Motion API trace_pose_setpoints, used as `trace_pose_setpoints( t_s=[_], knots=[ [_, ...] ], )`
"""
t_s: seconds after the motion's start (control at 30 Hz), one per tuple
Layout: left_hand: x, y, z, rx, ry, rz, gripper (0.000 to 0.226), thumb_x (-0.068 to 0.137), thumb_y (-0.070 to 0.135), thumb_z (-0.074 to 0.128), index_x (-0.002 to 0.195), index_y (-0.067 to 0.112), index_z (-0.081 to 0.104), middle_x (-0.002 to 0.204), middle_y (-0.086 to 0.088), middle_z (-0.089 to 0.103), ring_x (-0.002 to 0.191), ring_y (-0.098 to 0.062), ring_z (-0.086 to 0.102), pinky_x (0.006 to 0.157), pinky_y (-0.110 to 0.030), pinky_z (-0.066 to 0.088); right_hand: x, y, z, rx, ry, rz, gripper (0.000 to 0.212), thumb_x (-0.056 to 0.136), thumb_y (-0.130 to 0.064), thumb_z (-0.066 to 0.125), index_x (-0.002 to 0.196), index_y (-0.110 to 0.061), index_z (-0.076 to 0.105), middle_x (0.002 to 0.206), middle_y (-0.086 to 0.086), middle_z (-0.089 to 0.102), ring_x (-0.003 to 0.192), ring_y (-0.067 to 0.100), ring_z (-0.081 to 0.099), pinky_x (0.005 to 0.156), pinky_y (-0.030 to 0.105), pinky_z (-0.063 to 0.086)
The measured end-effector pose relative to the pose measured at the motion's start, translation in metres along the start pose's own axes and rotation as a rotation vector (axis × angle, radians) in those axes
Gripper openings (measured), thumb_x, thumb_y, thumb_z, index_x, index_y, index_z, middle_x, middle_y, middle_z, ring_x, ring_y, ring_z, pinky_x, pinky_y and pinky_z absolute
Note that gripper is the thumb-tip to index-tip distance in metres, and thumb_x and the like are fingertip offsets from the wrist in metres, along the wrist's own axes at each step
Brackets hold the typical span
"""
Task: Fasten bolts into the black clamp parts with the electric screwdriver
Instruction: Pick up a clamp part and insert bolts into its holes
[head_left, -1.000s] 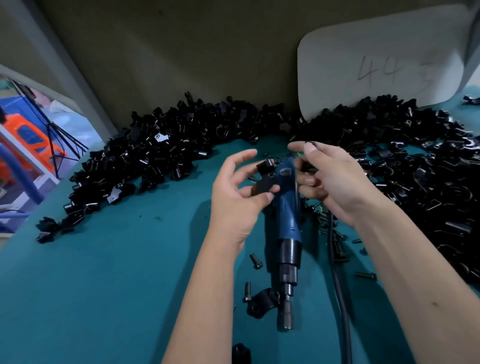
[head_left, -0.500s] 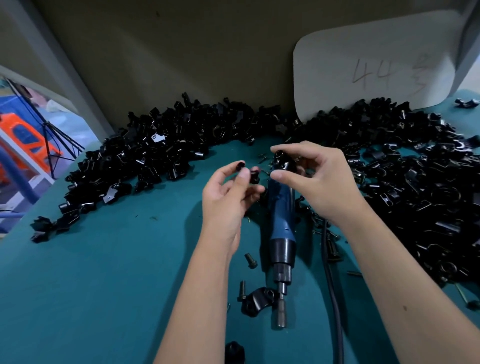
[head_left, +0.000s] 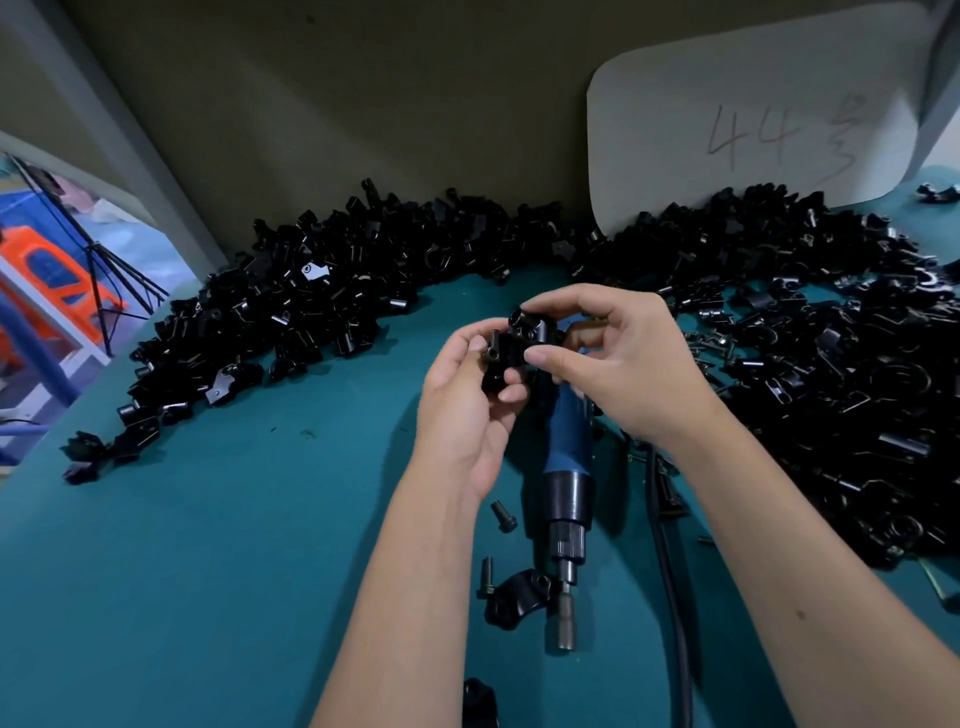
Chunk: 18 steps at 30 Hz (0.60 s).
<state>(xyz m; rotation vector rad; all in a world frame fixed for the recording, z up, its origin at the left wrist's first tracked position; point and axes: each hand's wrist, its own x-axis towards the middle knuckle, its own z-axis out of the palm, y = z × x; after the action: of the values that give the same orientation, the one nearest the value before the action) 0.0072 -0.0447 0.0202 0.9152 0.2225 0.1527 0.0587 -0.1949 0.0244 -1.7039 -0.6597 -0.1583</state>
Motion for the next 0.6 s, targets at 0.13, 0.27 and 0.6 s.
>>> trace_pose_setpoints(
  t_s=[0.13, 0.27, 0.6],
  knots=[
    [-0.001, 0.008, -0.006, -0.128, -0.18, -0.096, 0.037, 0.092, -0.008, 0.04, 0.106, 0.004, 0.072, 0.092, -0.012, 0.071, 0.068, -0.016, 0.062, 0.057, -0.021, 0.049, 0.001, -0.002, 0.003, 0.029, 0.005, -0.002, 0.034, 0.083, -0.006, 0.085, 0.112, -0.021, 0.078, 0.103, -0.007, 0.075, 0.058, 0.016, 0.061, 0.058, 0.025, 0.052],
    [0.0, 0.014, -0.013, 0.041, -0.292, 0.01, 0.023, 0.099, 0.01, 0.059, 0.119, 0.003, 0.069, 0.103, -0.008, 0.074, 0.083, -0.013, 0.069, 0.071, -0.021, 0.057, 0.001, -0.003, 0.007, 0.065, 0.047, 0.039, 0.033, 0.083, -0.01, 0.086, 0.112, -0.024, 0.079, 0.093, -0.005, 0.077, 0.056, 0.026, 0.063, 0.055, 0.03, 0.054],
    [0.0, 0.02, -0.019, 0.183, -0.12, 0.188, 0.022, 0.08, 0.017, 0.075, 0.101, 0.021, 0.081, 0.093, -0.002, 0.077, 0.084, -0.012, 0.073, 0.072, -0.021, 0.058, 0.0, -0.007, 0.023, 0.149, 0.081, 0.044, 0.03, 0.082, -0.012, 0.088, 0.109, -0.017, 0.078, 0.09, 0.004, 0.073, 0.046, 0.019, 0.062, 0.049, 0.028, 0.052]
  ],
)
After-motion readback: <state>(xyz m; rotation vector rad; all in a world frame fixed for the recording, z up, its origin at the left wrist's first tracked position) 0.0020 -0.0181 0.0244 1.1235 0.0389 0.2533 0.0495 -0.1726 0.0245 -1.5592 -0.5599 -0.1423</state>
